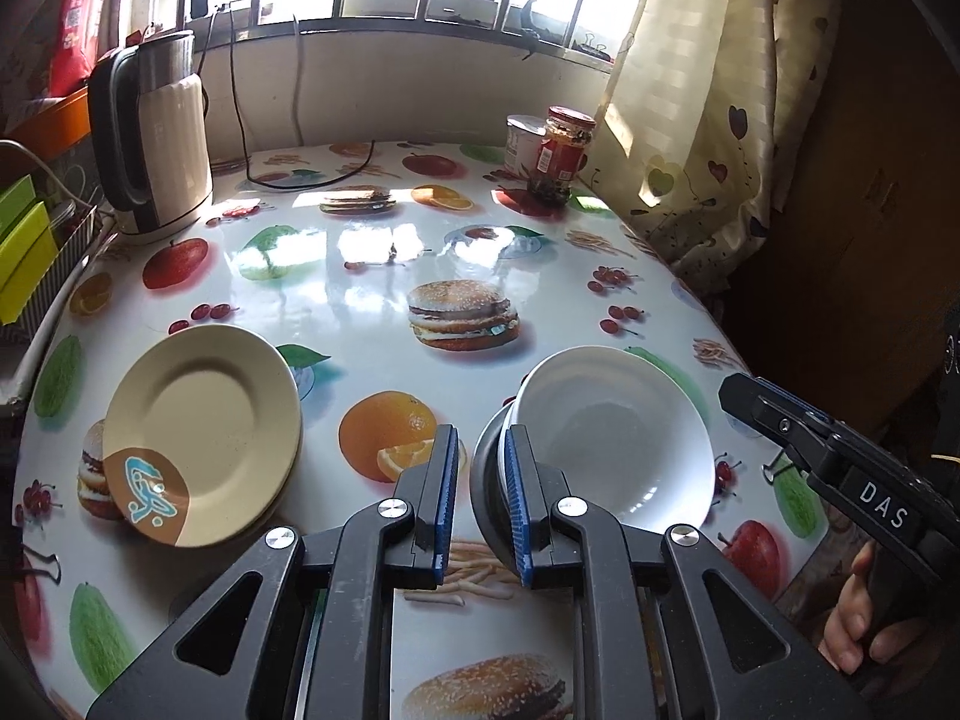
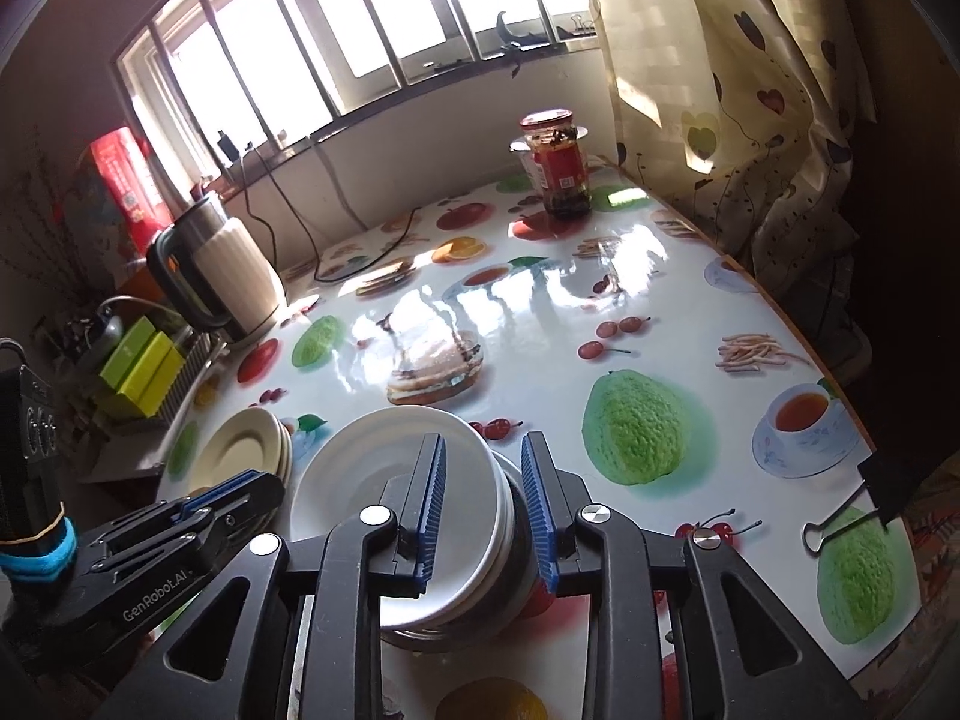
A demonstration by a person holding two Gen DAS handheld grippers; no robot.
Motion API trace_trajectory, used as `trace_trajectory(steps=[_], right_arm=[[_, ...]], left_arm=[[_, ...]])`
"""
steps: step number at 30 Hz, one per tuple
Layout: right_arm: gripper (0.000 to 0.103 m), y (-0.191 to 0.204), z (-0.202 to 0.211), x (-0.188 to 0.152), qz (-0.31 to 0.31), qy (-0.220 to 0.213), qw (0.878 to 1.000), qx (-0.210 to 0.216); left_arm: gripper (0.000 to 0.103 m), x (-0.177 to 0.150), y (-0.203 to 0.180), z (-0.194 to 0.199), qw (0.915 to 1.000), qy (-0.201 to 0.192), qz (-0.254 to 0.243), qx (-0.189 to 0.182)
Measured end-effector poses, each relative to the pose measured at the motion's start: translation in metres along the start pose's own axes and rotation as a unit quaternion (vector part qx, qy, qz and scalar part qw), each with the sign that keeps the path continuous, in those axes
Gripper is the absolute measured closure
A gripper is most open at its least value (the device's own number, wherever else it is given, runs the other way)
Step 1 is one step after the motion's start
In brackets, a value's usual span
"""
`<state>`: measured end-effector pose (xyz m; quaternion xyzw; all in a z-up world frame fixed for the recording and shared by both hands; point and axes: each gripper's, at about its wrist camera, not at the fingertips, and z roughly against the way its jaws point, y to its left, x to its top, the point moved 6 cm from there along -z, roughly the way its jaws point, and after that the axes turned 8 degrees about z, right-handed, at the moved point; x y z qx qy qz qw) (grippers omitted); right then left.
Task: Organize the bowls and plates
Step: 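Open both tools and pull them back from the bowl rim, then close both tools on the rim of the steel bowl stack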
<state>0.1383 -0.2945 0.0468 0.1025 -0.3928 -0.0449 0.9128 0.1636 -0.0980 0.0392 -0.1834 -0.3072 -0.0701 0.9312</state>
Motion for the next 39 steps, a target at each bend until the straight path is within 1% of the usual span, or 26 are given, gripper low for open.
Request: trace_trajectory(steps=[2, 5, 7, 11, 14, 16, 18, 22, 23, 24, 25, 39], right_arm=[[0.071, 0.001, 0.006, -0.003, 0.004, -0.006, 1.0, -0.002], [0.07, 0.001, 0.013, -0.009, -0.001, -0.011, 1.0, 0.001], [0.068, 0.0, 0.015, -0.013, -0.001, -0.013, 1.0, -0.003], [0.066, -0.002, 0.019, -0.024, -0.002, -0.014, 1.0, -0.002], [0.066, -0.005, 0.019, -0.033, -0.003, -0.01, 1.0, -0.005], [0.065, -0.007, 0.019, -0.038, -0.005, -0.008, 1.0, -0.006], [0.064, -0.01, 0.018, -0.043, -0.007, -0.007, 1.0, -0.007], [0.061, -0.016, 0.017, -0.051, -0.016, -0.004, 1.0, -0.007], [0.061, -0.016, 0.017, -0.052, -0.015, -0.004, 1.0, -0.007], [0.06, -0.017, 0.016, -0.053, -0.014, -0.003, 1.0, -0.008], [0.058, -0.017, 0.015, -0.055, -0.013, -0.001, 1.0, -0.008], [0.048, -0.033, 0.0, -0.073, -0.031, 0.017, 0.999, -0.008]], left_arm=[[0.084, -0.003, 0.002, 0.003, 1.0, -0.005, 0.003, 0.0], [0.079, -0.007, 0.005, 0.009, 0.9996, -0.02, -0.007, 0.018], [0.075, -0.011, 0.007, 0.011, 0.9996, -0.023, -0.007, 0.015], [0.075, -0.018, 0.013, 0.014, 0.9991, -0.031, -0.006, 0.029], [0.075, -0.023, 0.015, 0.015, 0.9983, -0.039, -0.015, 0.039], [0.075, -0.026, 0.018, 0.013, 0.9988, -0.034, -0.01, 0.033], [0.074, -0.028, 0.021, 0.01, 0.9988, -0.031, -0.008, 0.038], [0.073, -0.033, 0.026, 0.008, 0.9987, -0.037, -0.001, 0.034], [0.071, -0.034, 0.027, 0.007, 0.9988, -0.034, 0.001, 0.034], [0.063, -0.036, 0.028, 0.006, 0.9989, -0.032, 0.002, 0.033], [0.06, -0.037, 0.027, 0.004, 0.9991, -0.03, 0.002, 0.029], [0.06, -0.047, 0.027, -0.018, 0.9998, 0.004, 0.015, 0.009]])
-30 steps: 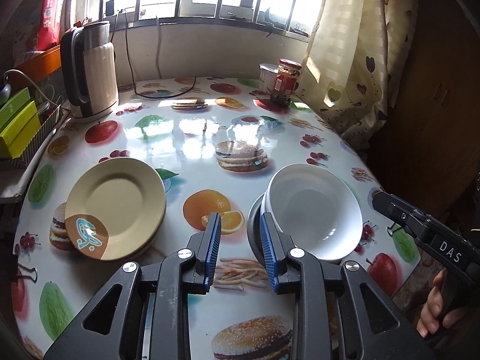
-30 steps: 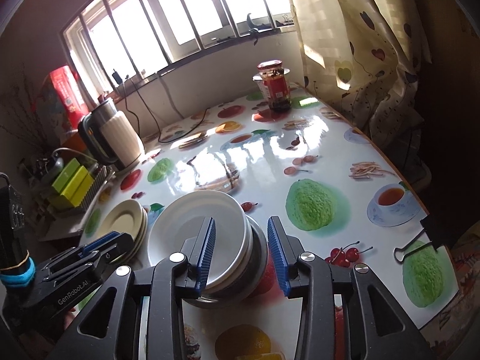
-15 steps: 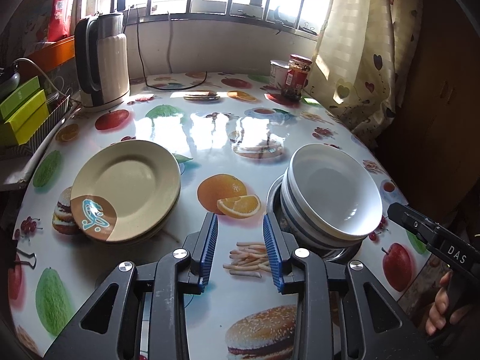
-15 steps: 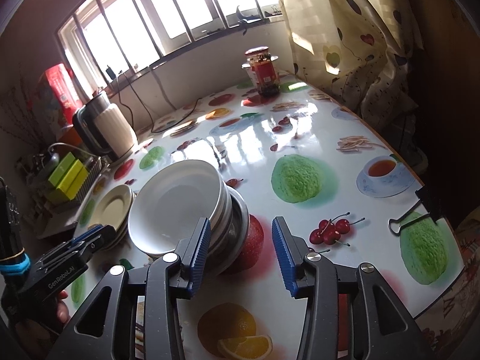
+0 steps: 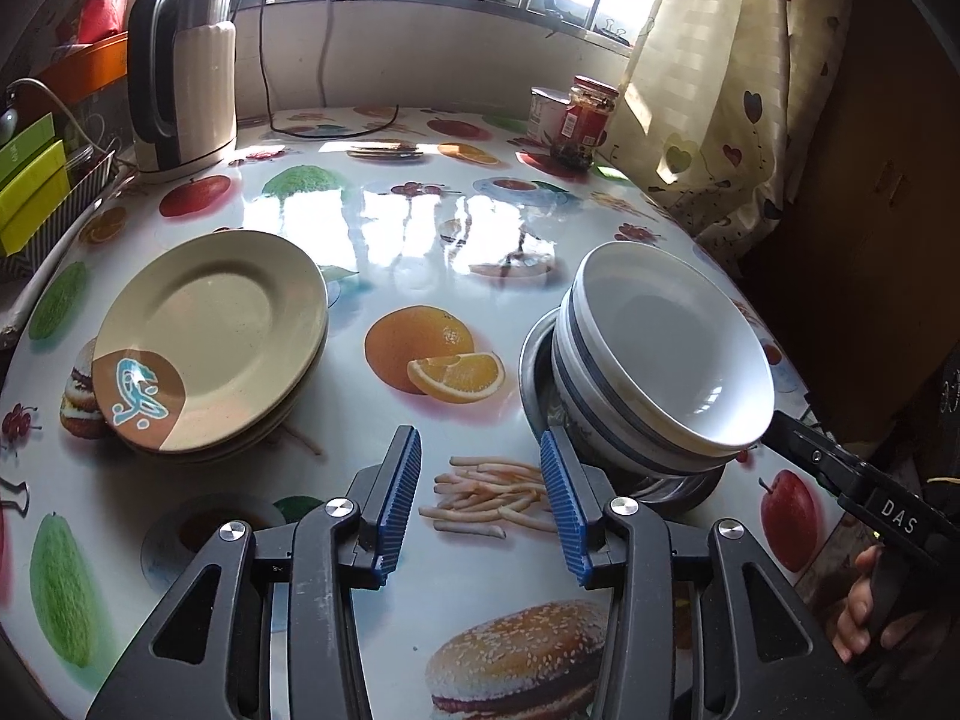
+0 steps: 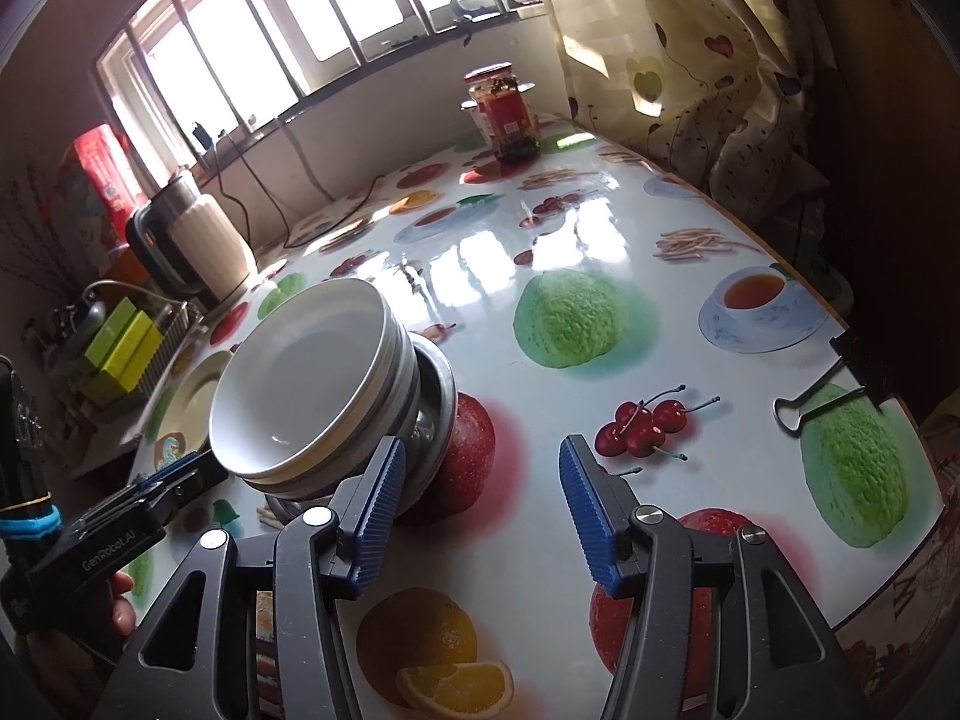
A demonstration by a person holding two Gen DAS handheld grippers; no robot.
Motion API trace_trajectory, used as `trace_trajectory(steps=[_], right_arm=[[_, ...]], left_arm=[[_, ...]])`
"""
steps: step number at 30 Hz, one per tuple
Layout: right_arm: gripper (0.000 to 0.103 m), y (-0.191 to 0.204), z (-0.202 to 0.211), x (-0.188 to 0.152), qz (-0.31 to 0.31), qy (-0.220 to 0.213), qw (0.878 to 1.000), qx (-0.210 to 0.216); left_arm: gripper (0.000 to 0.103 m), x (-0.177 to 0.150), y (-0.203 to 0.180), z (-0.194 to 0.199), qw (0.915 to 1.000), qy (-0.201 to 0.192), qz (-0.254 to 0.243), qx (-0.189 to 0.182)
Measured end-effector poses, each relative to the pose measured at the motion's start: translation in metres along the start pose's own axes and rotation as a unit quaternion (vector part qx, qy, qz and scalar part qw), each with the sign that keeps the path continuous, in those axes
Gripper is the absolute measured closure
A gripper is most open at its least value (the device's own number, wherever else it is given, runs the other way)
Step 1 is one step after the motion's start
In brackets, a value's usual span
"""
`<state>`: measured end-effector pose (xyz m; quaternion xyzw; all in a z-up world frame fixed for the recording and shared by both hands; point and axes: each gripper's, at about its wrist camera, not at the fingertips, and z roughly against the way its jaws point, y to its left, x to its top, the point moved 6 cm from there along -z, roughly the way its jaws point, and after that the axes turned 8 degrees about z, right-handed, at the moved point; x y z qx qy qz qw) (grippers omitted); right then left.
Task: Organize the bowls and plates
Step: 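Close both tools on the rim of the steel bowl stack, then lift the bowl stack with both tools and tilt it toward the cream plates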
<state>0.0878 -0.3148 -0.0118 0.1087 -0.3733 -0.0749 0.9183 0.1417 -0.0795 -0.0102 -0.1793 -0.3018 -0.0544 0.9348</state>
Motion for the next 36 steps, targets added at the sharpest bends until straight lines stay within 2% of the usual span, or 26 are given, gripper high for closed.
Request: trace_trajectory(steps=[7, 10, 13, 15, 22, 31, 33, 36], right_arm=[[0.045, -0.002, -0.009, -0.004, -0.004, 0.011, 1.0, 0.006], [0.045, -0.001, -0.013, -0.004, 0.001, 0.014, 1.0, 0.007], [0.045, -0.001, -0.017, -0.003, 0.006, 0.015, 1.0, 0.008], [0.045, -0.001, -0.02, -0.003, 0.007, 0.017, 1.0, 0.009], [0.045, -0.003, -0.03, 0.0, 0.006, 0.022, 1.0, 0.006], [0.045, -0.006, -0.037, 0.002, 0.002, 0.021, 0.999, 0.023], [0.047, -0.007, -0.039, 0.002, 0.001, 0.021, 0.999, 0.035], [0.058, -0.008, -0.041, 0.002, -0.008, 0.019, 0.998, 0.064]], left_arm=[[0.06, 0.0, -0.002, -0.008, 0.9999, 0.01, 0.005, -0.005], [0.06, 0.0, 0.0, -0.013, 0.999, 0.024, 0.025, -0.029], [0.06, 0.0, 0.001, -0.018, 0.9992, 0.026, 0.024, -0.019], [0.06, 0.0, 0.0, -0.02, 0.9987, 0.03, 0.029, -0.03], [0.06, 0.003, -0.004, -0.024, 0.9989, 0.028, 0.021, -0.032], [0.061, 0.007, -0.001, -0.032, 0.9972, 0.03, 0.044, -0.053], [0.061, 0.005, -0.002, -0.034, 0.9961, 0.035, 0.049, -0.064], [0.061, 0.003, 0.001, -0.038, 0.9927, 0.048, 0.071, -0.084]])
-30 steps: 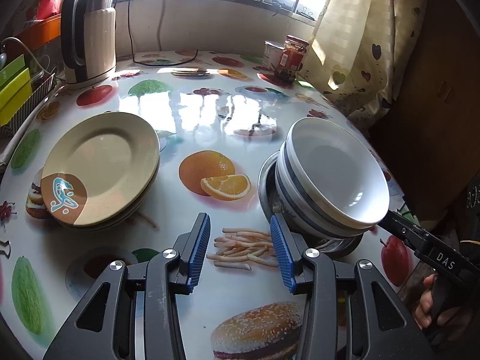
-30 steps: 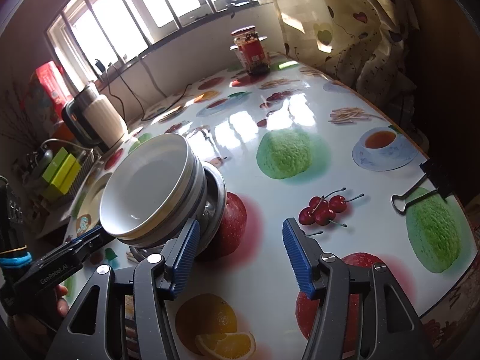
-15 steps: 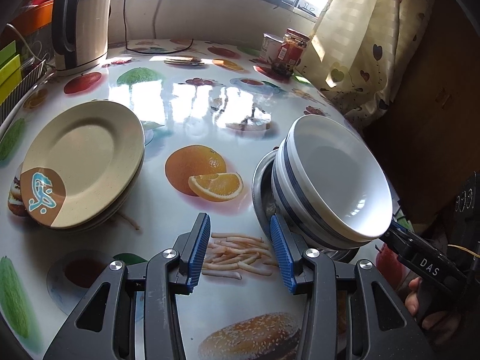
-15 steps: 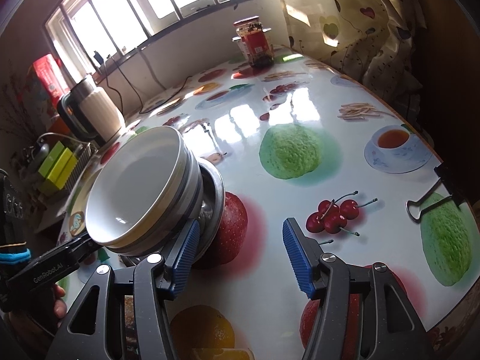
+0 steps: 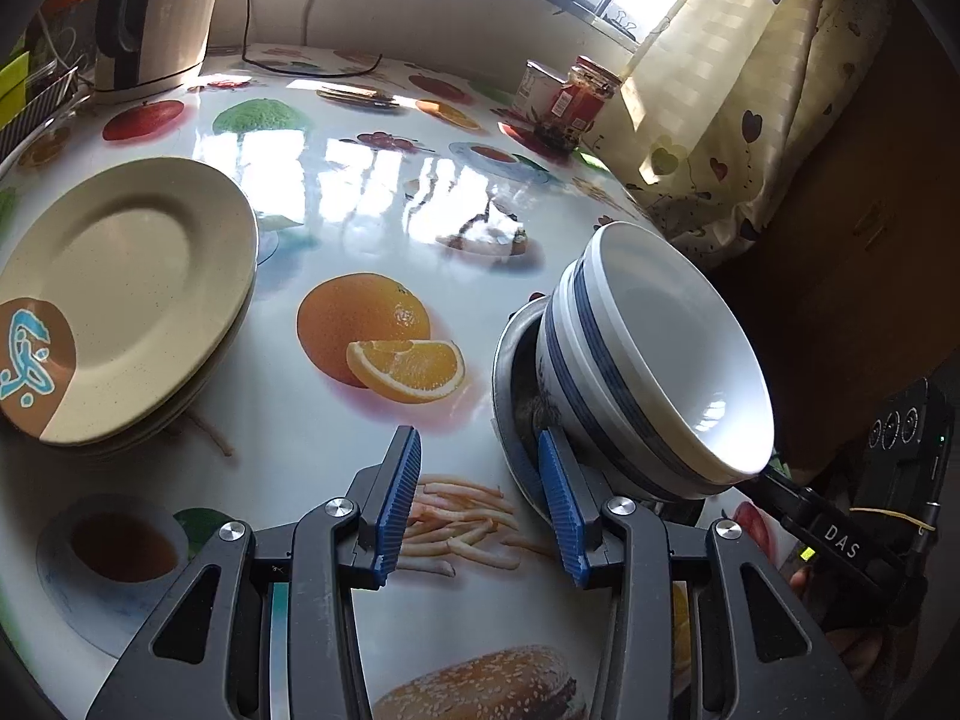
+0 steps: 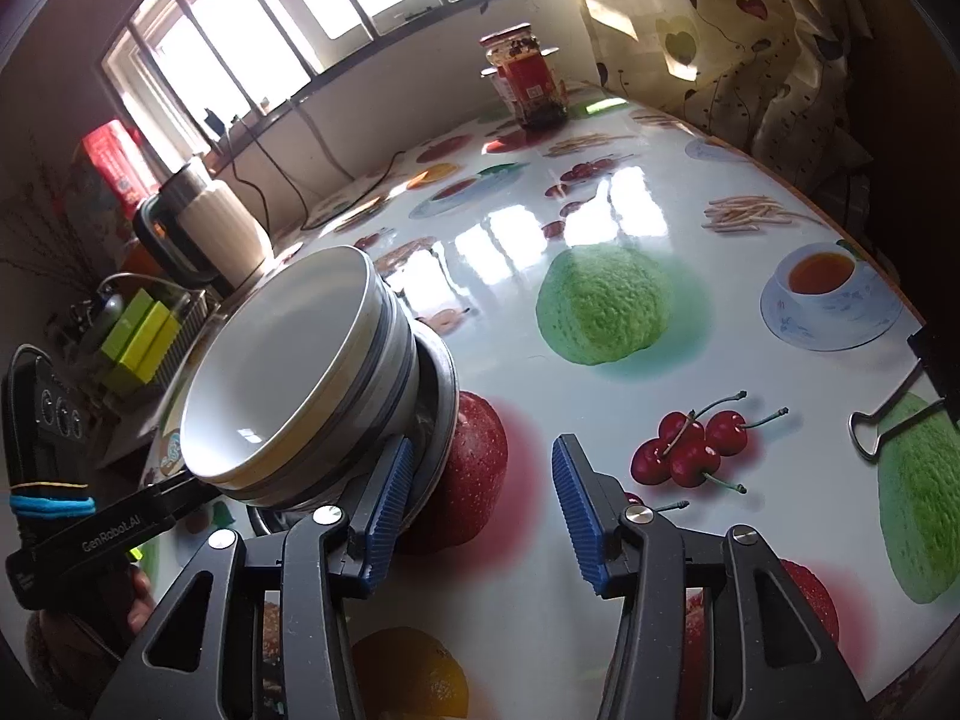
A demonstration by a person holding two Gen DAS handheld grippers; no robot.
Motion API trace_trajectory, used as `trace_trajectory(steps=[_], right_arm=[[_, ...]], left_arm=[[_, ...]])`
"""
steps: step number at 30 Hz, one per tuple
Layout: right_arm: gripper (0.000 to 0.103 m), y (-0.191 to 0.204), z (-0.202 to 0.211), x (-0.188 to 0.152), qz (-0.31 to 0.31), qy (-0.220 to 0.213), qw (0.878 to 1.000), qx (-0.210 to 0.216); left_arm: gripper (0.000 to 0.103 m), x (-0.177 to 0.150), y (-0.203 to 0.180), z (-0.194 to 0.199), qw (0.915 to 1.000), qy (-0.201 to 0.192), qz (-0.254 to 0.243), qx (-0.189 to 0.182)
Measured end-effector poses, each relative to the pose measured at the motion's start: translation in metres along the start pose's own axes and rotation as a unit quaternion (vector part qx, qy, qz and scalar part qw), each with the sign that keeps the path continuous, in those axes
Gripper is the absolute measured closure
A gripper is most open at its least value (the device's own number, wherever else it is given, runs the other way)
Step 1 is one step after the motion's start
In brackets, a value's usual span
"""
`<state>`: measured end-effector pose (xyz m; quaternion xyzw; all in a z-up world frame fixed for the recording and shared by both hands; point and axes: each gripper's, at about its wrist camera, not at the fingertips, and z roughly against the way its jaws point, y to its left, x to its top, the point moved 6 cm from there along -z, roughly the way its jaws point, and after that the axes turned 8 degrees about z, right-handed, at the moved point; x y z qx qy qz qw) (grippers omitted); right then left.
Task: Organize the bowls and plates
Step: 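Lift the bowl stack with both tools and tilt it toward the cream plates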
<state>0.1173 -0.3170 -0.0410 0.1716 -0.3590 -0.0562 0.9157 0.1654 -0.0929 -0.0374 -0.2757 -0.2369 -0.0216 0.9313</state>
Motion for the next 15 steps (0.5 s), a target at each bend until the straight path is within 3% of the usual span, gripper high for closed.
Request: trace_trajectory(steps=[5, 7, 15], right_arm=[[0.077, -0.0008, -0.0014, -0.0002, -0.025, -0.005, 0.998, 0.061], [0.08, -0.0006, -0.0017, -0.0003, -0.029, -0.007, 0.996, 0.079], [0.081, -0.0083, -0.0051, -0.0015, -0.059, -0.009, 0.989, 0.135]], left_arm=[[0.062, -0.0011, -0.002, -0.001, 1.0, -0.003, -0.008, 0.0], [0.065, -0.0014, -0.0015, -0.0019, 1.0, -0.001, -0.003, -0.008], [0.073, -0.0014, -0.004, -0.0027, 0.9994, 0.001, 0.001, -0.036]])
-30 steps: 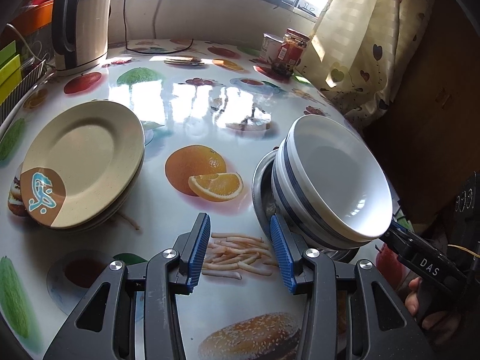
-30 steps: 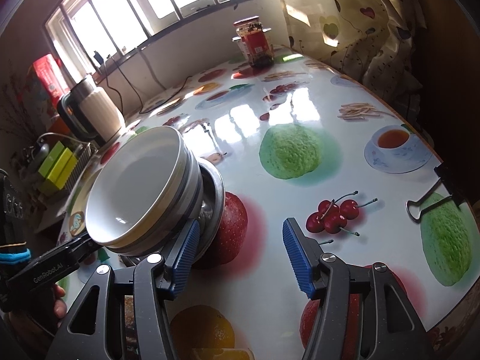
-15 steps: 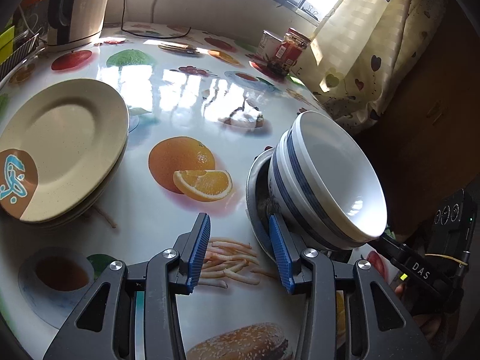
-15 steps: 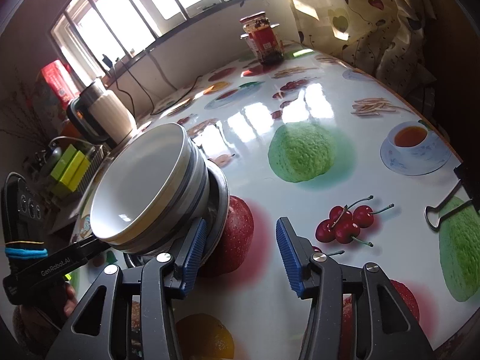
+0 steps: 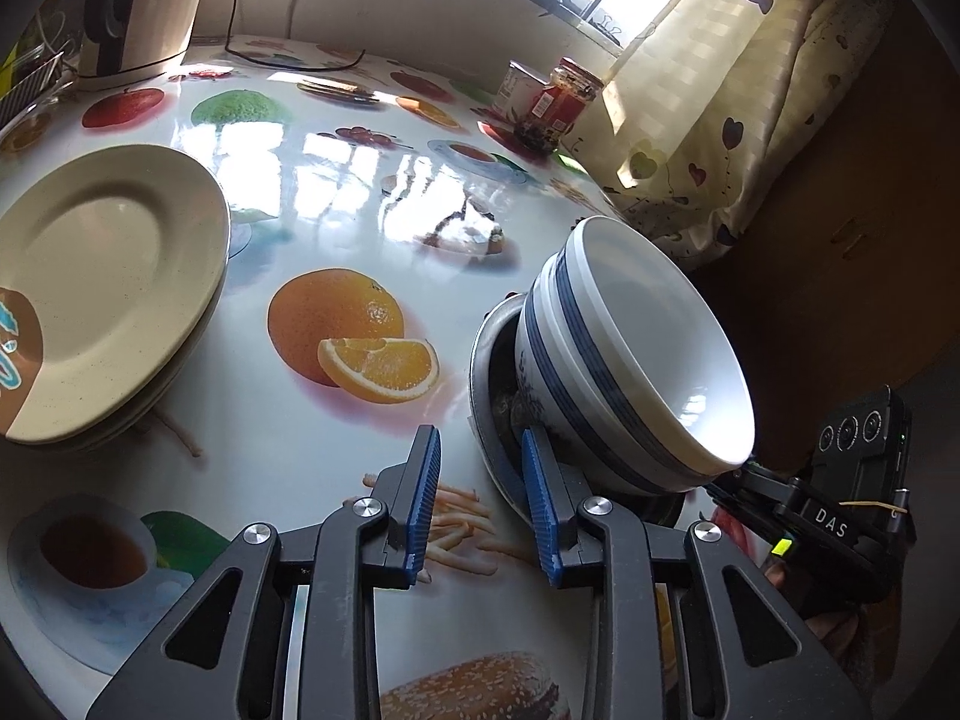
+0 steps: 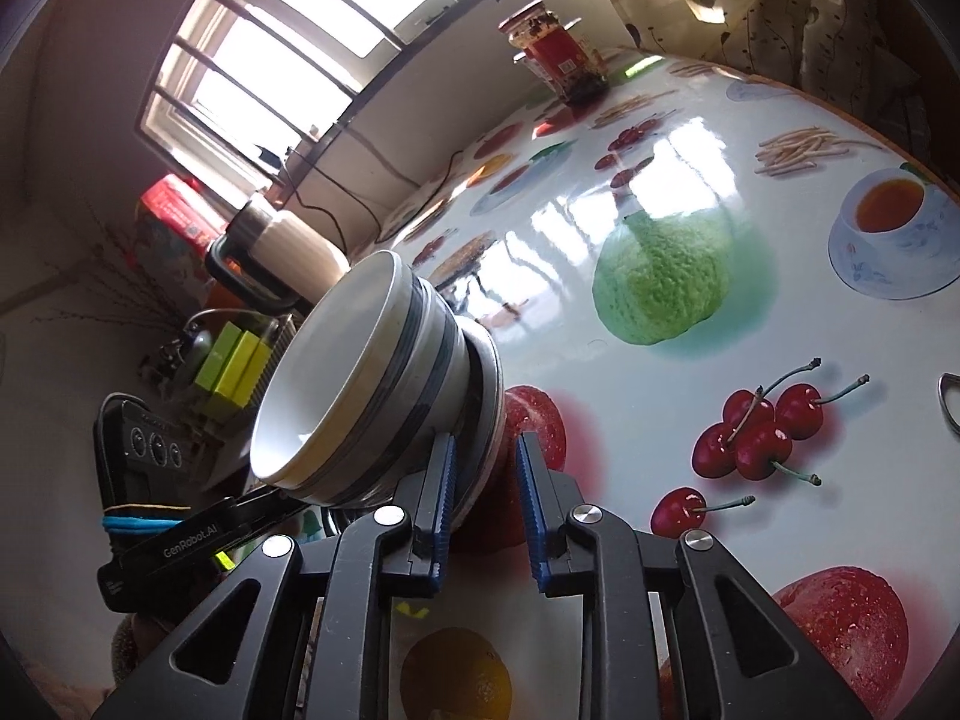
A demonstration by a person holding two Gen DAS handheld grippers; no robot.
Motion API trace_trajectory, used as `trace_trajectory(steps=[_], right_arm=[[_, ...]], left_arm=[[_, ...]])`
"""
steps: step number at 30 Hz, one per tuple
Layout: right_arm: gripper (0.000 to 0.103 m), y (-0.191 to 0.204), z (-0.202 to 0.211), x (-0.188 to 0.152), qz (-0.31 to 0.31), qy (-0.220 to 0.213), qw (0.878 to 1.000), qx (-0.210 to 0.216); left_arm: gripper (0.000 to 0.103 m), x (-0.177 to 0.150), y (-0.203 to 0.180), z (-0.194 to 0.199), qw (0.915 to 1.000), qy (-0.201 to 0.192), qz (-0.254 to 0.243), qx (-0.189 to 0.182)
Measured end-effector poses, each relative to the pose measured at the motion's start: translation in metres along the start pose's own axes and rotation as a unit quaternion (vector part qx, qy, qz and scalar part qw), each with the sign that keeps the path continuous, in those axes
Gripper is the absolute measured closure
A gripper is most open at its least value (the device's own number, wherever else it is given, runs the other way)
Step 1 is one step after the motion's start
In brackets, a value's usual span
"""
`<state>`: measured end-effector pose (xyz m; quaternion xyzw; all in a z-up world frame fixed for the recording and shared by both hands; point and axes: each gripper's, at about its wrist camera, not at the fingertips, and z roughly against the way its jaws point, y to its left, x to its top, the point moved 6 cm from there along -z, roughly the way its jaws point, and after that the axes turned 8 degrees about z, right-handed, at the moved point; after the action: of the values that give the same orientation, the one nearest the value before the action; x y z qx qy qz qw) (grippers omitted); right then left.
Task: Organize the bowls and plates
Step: 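Lift the bowl stack with both tools and tilt it toward the cream plates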
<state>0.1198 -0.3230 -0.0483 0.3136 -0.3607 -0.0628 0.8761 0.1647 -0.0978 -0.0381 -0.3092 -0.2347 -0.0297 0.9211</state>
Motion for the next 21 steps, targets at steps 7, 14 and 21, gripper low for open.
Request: trace_trajectory(steps=[7, 14, 21], right_arm=[[0.083, -0.004, 0.0, 0.0, -0.013, -0.004, 1.0, 0.019], [0.091, -0.001, 0.003, -0.001, -0.005, -0.008, 1.0, 0.028], [0.091, -0.005, 0.012, -0.004, -0.002, -0.003, 0.999, 0.033]], left_arm=[[0.079, 0.001, 0.0, -0.001, 0.9999, 0.001, 0.007, -0.014], [0.087, 0.0, -0.007, 0.0, 0.9998, 0.003, -0.012, -0.018], [0.087, -0.001, -0.008, -0.002, 0.9988, 0.018, -0.006, -0.046]])
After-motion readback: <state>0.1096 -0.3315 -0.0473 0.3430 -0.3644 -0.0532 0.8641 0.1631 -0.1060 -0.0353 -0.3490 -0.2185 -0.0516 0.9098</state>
